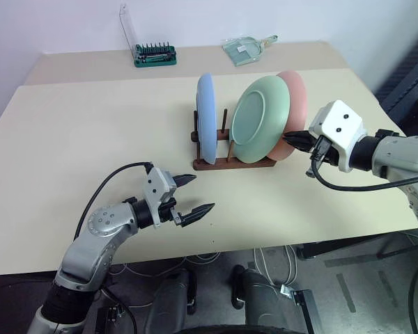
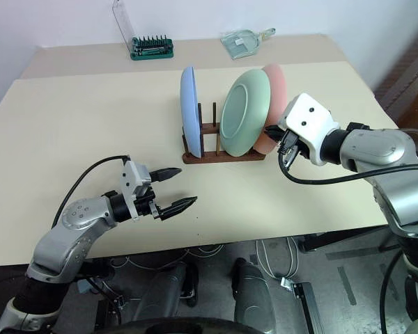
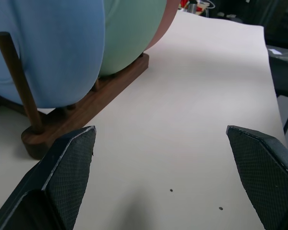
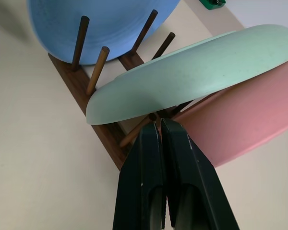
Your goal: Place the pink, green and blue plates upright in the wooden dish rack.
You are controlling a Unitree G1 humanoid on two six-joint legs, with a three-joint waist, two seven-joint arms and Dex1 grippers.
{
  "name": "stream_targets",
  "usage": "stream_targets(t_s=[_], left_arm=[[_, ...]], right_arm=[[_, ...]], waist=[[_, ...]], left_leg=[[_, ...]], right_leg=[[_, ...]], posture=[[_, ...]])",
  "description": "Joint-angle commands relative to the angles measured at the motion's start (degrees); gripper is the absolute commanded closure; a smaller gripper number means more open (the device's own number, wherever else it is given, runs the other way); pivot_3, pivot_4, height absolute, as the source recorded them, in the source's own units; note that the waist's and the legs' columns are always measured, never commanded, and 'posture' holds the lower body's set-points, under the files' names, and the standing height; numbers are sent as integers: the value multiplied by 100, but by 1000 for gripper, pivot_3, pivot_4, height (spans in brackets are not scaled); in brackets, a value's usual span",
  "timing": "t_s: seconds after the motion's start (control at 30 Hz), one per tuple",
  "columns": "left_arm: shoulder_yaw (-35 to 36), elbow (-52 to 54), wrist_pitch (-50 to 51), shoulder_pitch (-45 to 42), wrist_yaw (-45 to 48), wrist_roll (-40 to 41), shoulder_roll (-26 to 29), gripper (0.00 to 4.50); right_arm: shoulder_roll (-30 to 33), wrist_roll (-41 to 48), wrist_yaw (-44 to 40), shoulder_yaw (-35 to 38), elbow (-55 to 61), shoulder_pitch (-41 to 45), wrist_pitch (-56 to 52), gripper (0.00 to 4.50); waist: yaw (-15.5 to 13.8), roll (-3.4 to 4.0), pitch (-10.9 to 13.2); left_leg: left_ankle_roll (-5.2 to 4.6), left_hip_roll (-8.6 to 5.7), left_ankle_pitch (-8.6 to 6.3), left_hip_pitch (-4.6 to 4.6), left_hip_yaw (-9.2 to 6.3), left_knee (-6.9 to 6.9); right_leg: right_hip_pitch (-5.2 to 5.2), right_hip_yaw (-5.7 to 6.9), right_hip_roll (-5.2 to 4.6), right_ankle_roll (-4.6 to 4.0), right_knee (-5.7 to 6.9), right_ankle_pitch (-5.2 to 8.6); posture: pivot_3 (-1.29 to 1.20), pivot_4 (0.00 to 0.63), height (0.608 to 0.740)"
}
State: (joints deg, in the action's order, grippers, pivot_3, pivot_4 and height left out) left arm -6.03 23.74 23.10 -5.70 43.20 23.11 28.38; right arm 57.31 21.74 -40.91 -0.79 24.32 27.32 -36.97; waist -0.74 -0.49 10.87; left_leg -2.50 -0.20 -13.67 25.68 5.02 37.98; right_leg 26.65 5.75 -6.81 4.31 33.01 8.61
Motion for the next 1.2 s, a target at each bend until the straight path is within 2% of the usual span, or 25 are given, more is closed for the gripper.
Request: stream_targets(t_s=[0.03, 0.4, 0.97, 1.1, 1.2], left_arm=[[19, 202, -128, 61, -57, -12, -43, 0], [38, 352, -37, 126, -162, 32, -48, 0], [-4, 369, 45, 23, -233, 67, -72, 0], [204, 422, 75, 71, -372, 14, 16, 0], [623, 429, 136, 282, -450, 117, 183, 0]], right_arm=[[-136, -124, -77, 13, 7, 235, 171, 4402], [-581, -20, -336, 91, 254, 507, 373, 4402], [-717, 59, -392, 244, 412, 645, 328, 4402], [-562, 902, -689, 1230, 388, 653, 103, 4402], [-315, 1630, -1256, 2073, 534, -147, -214, 4402]], waist=[[1, 0, 0], [-4, 0, 0], [-3, 0, 0], [-17, -1, 1], [-19, -7, 0]], left_leg=[[0, 0, 0, 0, 0, 0], [-1, 0, 1, 0, -2, 4], [-2, 0, 1, -8, -2, 7], [-3, -1, 2, -7, -3, 8], [-5, -1, 0, -11, -13, 8]], right_leg=[[1, 0, 0, 0, 1, 0], [-2, 4, 0, -1, 4, -1], [-9, 4, 1, -2, 9, -2], [-10, 5, 1, -3, 9, -3], [-22, 16, 1, -20, 5, -13]], posture=[[0, 150, 740], [0, 150, 740], [0, 150, 740], [0, 150, 740], [0, 150, 740]])
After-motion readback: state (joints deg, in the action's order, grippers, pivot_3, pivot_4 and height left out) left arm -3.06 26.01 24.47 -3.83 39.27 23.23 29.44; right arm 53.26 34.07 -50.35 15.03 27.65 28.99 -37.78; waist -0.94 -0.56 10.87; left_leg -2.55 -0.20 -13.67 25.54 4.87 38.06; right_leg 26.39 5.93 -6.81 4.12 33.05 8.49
